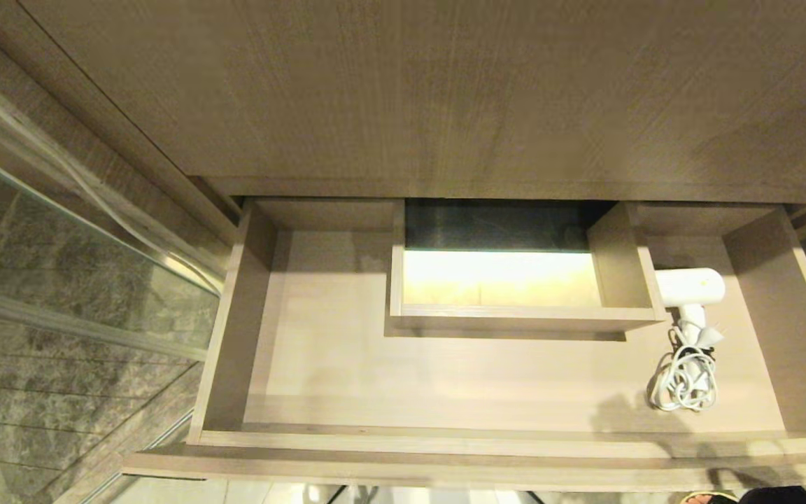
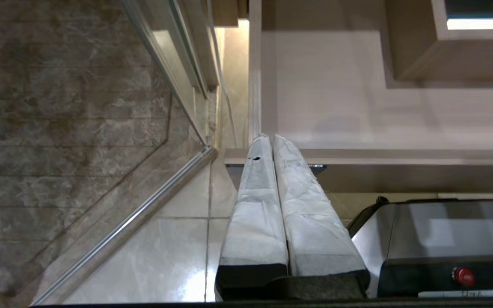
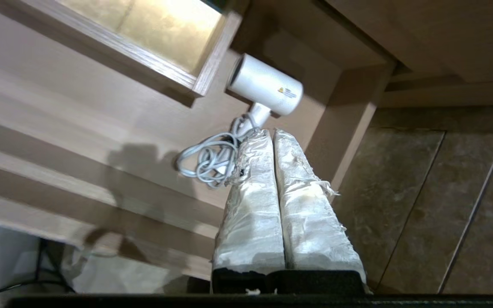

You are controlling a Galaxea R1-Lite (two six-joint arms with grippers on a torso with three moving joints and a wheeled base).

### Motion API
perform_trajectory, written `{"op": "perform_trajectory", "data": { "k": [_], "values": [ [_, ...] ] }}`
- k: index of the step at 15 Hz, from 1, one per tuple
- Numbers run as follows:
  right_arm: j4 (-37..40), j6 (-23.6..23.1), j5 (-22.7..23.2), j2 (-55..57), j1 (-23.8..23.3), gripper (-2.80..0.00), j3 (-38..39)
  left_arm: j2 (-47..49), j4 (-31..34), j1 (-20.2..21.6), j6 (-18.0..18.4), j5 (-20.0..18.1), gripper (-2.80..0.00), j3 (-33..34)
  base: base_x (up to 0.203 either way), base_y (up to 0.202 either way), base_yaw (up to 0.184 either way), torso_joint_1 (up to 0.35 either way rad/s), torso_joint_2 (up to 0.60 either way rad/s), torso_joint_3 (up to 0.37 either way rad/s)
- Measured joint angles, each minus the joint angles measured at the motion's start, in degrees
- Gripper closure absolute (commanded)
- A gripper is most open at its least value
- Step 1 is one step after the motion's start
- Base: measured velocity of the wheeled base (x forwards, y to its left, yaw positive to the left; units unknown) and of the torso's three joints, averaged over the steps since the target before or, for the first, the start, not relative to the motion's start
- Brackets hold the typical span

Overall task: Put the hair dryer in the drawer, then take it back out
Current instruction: Take the hairdryer out

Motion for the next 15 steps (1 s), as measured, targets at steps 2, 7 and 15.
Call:
{"op": "perform_trajectory", "data": {
  "k": [2,7,15],
  "values": [
    [-0.67,-0.02,-0.07,0.99,0.02,0.00,0.15,0.00,0.07,-0.06,0.05,-0.02,0.00,0.02,0.000,0.000,0.000,0.076,0.17,0.276],
    [1.21,0.30,-0.49,12.74,-0.93,0.00,-5.49,0.00,-0.02,-0.06,0.02,-0.02,0.00,0.02,0.000,0.000,0.000,0.064,0.04,0.103],
    [8.78,9.09,-9.14,45.20,-3.91,-2.80,-26.09,0.00,-0.02,-0.09,0.02,-0.02,0.00,0.02,0.000,0.000,0.000,0.024,0.02,0.038]
  ]
}}
